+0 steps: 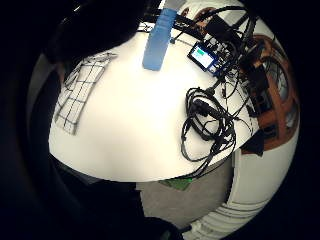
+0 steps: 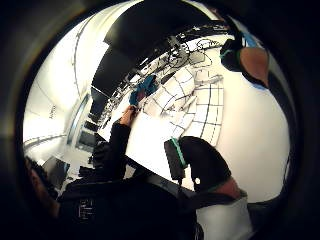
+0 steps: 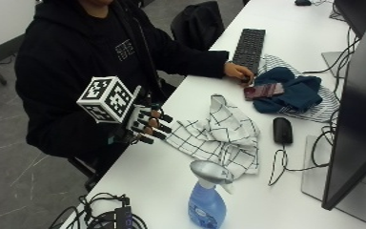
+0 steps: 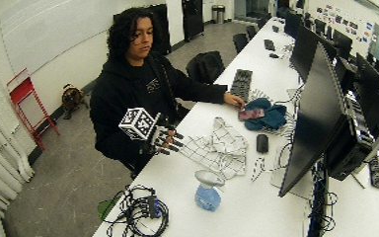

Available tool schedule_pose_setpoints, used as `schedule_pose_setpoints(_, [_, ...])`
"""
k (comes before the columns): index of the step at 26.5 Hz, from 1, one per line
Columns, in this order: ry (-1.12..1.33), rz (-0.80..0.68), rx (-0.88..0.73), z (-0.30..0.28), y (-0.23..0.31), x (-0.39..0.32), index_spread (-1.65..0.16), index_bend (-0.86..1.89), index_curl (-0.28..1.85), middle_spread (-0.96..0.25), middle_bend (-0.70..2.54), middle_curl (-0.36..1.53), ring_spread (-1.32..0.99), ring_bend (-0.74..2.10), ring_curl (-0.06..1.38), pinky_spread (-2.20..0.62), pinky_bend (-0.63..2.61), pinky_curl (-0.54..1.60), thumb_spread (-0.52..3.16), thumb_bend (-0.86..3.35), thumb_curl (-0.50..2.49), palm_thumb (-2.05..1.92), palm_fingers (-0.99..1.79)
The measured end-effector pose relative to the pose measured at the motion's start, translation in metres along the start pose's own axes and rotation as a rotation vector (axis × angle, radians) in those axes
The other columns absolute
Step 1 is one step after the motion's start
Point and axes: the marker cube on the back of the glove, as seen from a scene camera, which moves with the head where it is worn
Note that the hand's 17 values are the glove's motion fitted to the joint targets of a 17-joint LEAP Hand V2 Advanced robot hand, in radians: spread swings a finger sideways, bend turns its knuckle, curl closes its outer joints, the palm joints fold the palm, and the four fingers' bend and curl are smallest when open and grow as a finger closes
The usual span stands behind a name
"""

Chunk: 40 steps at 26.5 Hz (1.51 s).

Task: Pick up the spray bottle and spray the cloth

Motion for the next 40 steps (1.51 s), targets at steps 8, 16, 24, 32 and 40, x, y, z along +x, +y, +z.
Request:
schedule_pose_setpoints(8, [0.027,-0.014,-0.119,-0.006,0.018,0.021,-0.31,0.22,0.21,-0.10,0.34,0.20,-0.13,0.38,0.21,0.11,0.19,0.16,0.79,0.21,0.14,0.42,0.77])
schedule_pose_setpoints(16, [0.068,0.113,-0.116,-0.018,-0.025,0.077,-0.34,0.17,0.25,-0.10,0.32,0.25,-0.14,0.37,0.25,0.14,0.18,0.19,0.98,0.17,0.19,0.46,0.80])
schedule_pose_setpoints(24, [-0.007,0.271,-0.112,-0.031,-0.095,0.138,-0.35,0.14,0.26,-0.10,0.32,0.29,-0.16,0.38,0.28,0.13,0.18,0.22,1.06,0.13,0.23,0.50,0.84])
schedule_pose_setpoints(32, [-0.419,0.383,-0.063,-0.019,-0.154,0.162,-0.34,0.11,0.25,-0.11,0.31,0.32,-0.17,0.40,0.31,0.10,0.20,0.26,1.05,0.08,0.26,0.54,0.86])
schedule_pose_setpoints(40, [-0.748,0.507,0.031,0.011,-0.180,0.147,-0.33,0.15,0.27,-0.14,0.32,0.35,-0.20,0.42,0.32,0.04,0.18,0.27,0.97,0.07,0.32,0.68,0.97])
